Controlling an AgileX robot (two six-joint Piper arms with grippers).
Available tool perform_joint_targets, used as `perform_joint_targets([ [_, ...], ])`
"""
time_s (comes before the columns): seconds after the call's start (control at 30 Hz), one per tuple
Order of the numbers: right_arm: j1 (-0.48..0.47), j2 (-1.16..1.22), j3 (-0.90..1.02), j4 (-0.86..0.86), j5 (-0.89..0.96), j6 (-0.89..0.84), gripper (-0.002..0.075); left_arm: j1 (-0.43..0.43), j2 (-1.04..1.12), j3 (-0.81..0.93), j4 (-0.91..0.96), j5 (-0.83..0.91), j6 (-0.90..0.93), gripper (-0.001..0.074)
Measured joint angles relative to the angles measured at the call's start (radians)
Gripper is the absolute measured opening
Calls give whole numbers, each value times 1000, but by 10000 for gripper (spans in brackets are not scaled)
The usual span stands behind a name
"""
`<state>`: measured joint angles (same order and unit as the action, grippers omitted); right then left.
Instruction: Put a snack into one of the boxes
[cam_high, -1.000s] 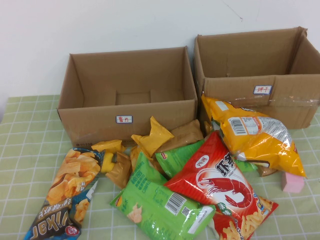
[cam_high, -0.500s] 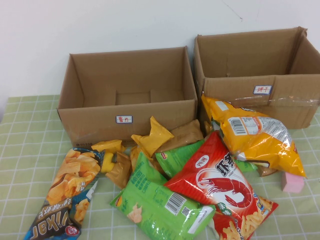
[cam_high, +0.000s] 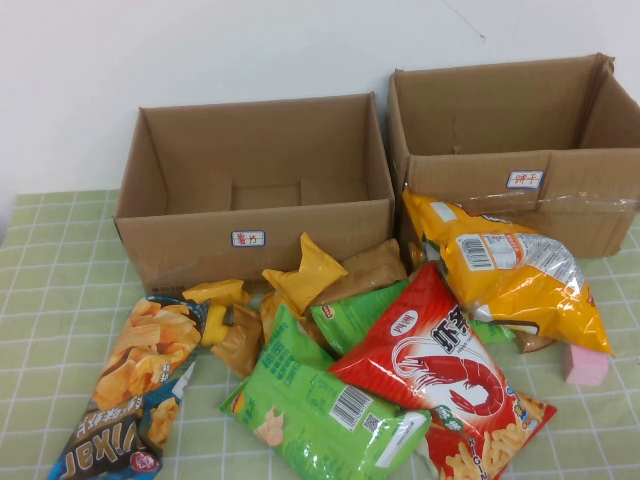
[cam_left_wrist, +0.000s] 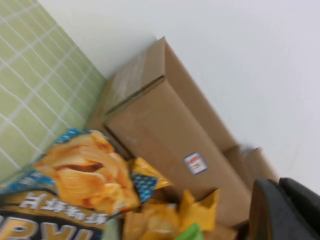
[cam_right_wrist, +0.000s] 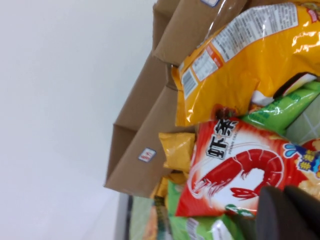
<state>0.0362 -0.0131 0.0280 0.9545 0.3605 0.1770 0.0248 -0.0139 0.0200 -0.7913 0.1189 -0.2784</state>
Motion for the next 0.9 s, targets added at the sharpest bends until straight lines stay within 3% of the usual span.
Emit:
perform_joint_targets([
  [0.3, 0, 0, 0, -22, 15, -93, 9, 0, 0, 0, -79, -111, -2, -1],
  [0.43, 0, 0, 0, -26, 22, -109, 9, 0, 0, -2, -55, -83, 35, -1],
  [0.67, 0, 0, 0, 14, -55, -113, 9, 0, 0, -178, 26, 102, 477, -1],
  [0.9, 0, 0, 0, 25, -60, -112, 9, 0, 52, -293, 32, 294, 699, -1],
])
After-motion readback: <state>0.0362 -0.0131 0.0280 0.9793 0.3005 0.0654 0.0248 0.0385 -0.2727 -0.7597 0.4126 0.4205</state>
